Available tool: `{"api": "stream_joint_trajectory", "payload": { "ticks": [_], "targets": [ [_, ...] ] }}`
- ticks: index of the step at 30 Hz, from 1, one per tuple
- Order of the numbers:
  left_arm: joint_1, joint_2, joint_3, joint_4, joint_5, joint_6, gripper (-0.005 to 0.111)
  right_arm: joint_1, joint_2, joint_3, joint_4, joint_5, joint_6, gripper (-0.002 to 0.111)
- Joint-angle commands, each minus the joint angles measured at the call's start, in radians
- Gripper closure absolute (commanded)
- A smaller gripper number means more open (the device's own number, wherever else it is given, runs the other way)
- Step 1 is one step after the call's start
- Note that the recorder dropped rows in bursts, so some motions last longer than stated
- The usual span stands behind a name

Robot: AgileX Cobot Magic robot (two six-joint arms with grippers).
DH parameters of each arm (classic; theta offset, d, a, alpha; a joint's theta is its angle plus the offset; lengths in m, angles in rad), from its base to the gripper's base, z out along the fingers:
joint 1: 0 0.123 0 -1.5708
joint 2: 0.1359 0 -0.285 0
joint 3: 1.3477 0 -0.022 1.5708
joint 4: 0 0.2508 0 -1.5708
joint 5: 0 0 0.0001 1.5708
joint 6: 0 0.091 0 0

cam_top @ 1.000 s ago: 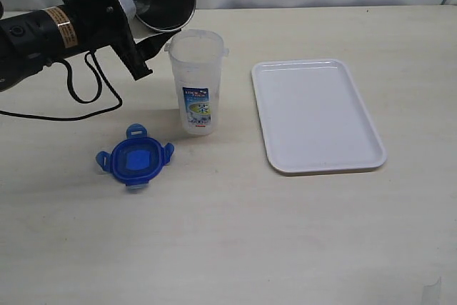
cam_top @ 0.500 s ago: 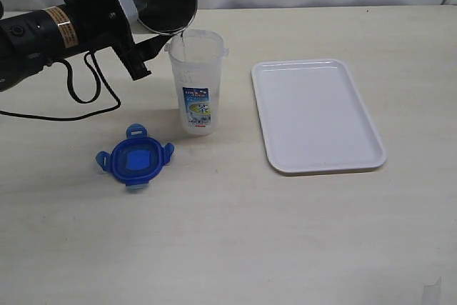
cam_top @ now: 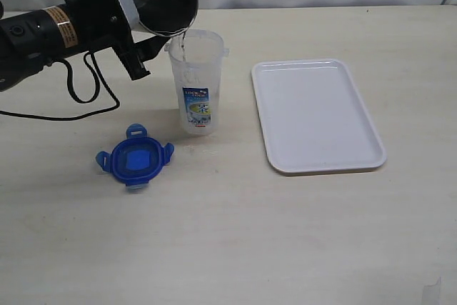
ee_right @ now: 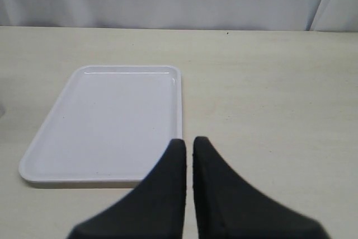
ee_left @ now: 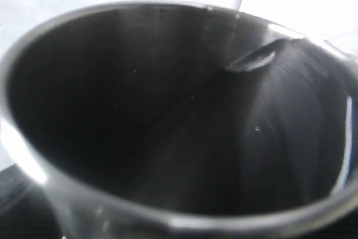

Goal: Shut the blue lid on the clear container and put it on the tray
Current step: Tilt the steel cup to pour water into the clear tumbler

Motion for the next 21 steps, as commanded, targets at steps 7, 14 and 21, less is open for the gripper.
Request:
{"api": "stream_joint_trajectory", "payload": {
  "ticks": [7, 14, 21],
  "targets": [
    [-0.003, -0.012, -0.019, -0.073, -0.071, 0.003, 0.107, 0.002, -0.005, 0.001, 0.003, -0.002, -0.007, 0.104],
    [-0.003, -0.012, -0.019, -0.088, -0.056, -0.005, 0.107, 0.002, -0.005, 0.001, 0.003, -0.002, -0.007, 0.104],
    [-0.003, -0.012, -0.019, -0.088, -0.049, -0.023, 0.107, 0.002, -0.005, 0.001, 0.003, -0.002, -0.007, 0.104]
  ]
}}
